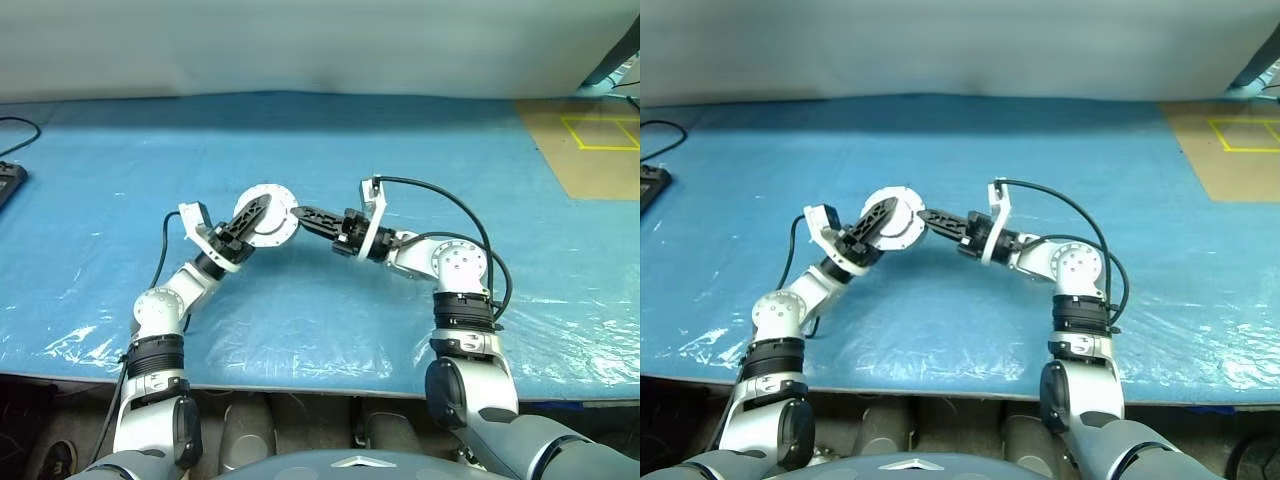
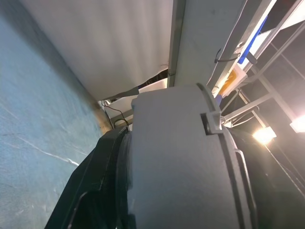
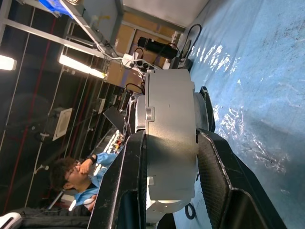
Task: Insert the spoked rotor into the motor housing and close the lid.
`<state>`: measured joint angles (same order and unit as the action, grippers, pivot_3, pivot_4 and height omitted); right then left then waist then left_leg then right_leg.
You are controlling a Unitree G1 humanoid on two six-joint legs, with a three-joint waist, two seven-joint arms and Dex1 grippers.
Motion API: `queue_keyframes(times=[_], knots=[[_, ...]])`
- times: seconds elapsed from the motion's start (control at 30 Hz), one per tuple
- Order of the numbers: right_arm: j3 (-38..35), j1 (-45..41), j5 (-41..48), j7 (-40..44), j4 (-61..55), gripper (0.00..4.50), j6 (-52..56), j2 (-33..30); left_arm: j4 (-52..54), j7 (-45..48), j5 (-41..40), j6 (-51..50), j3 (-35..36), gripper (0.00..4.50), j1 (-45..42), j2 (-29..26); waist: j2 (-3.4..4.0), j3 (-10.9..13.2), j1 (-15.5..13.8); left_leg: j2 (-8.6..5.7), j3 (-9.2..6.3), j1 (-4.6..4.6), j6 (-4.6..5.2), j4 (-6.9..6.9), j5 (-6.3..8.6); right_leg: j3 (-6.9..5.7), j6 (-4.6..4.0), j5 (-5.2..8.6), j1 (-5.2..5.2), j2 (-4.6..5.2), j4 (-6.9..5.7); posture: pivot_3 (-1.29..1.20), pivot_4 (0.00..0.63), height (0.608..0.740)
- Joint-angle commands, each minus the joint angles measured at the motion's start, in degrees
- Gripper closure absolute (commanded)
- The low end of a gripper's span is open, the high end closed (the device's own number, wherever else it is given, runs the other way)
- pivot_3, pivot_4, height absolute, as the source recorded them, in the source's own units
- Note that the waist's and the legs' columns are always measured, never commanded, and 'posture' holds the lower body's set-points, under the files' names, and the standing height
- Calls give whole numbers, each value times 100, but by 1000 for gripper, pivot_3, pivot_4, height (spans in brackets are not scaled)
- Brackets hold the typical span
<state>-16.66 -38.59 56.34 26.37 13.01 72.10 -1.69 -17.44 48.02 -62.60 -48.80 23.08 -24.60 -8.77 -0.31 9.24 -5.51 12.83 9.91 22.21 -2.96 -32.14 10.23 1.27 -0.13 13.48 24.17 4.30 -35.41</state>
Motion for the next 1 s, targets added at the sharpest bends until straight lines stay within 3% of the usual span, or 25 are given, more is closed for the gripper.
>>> queue_keyframes(times=[0.03, 0.23, 0.27, 0.43, 0.67, 0.83, 1.0], knots=[[-95, -202, 29, -22, 2, 3310, -311, 29, 90, 77, 44, 225, 37, 1849, -20, -4, 0, 0, 1, 0, 0, 0, 0, 0, 0, 0, 0, 0, 0, 0, -1, 0, 150, 740], [38, -226, -235, 196, 119, 3310, -818, -40, -155, -33, 289, 646, 26, 1850, -142, 51, 0, 0, -1, 0, -1, 0, 0, -2, 0, 0, 0, 0, 0, 0, -3, 0, 150, 740], [23, -255, -312, 142, 209, 2651, -933, -44, -245, -87, 332, 754, 58, 1850, -189, 70, 0, 0, -1, 0, -1, 0, 0, -3, 0, 0, 0, 0, 0, 0, -3, 0, 150, 740], [-116, -434, -1014, -424, 731, 1239, -2258, 57, -814, -475, 716, 1622, 277, 1850, -441, 223, 0, 0, 11, 0, -2, -3, 0, -12, 0, 3, 3, -2, -2, 0, -12, 0, 150, 740], [-300, -492, -1142, -509, 919, 1239, -2744, -20, -1575, -932, 876, 2799, 818, 1850, -1001, 298, -9, 5, 8, 0, -6, 5, 1, -13, 0, 0, 3, -2, -1, -1, -10, 0, 150, 740], [-310, -299, -1272, -489, 838, 1239, -2944, -162, -3059, -1951, 1124, 4360, 1530, 1850, -2090, -106, -22, 12, 16, 0, -14, 5, 1, -27, -1, 0, 6, -4, -2, -2, -23, 0, 150, 740], [-356, -140, -1247, -581, 672, 1239, -3048, -147, -4324, -2637, 1695, 5309, 1546, 1850, -2816, -459, -25, 14, -11, -5, -21, 15, 1, -26, 0, -6, 10, -6, -3, -2, -13, 0, 150, 740]])
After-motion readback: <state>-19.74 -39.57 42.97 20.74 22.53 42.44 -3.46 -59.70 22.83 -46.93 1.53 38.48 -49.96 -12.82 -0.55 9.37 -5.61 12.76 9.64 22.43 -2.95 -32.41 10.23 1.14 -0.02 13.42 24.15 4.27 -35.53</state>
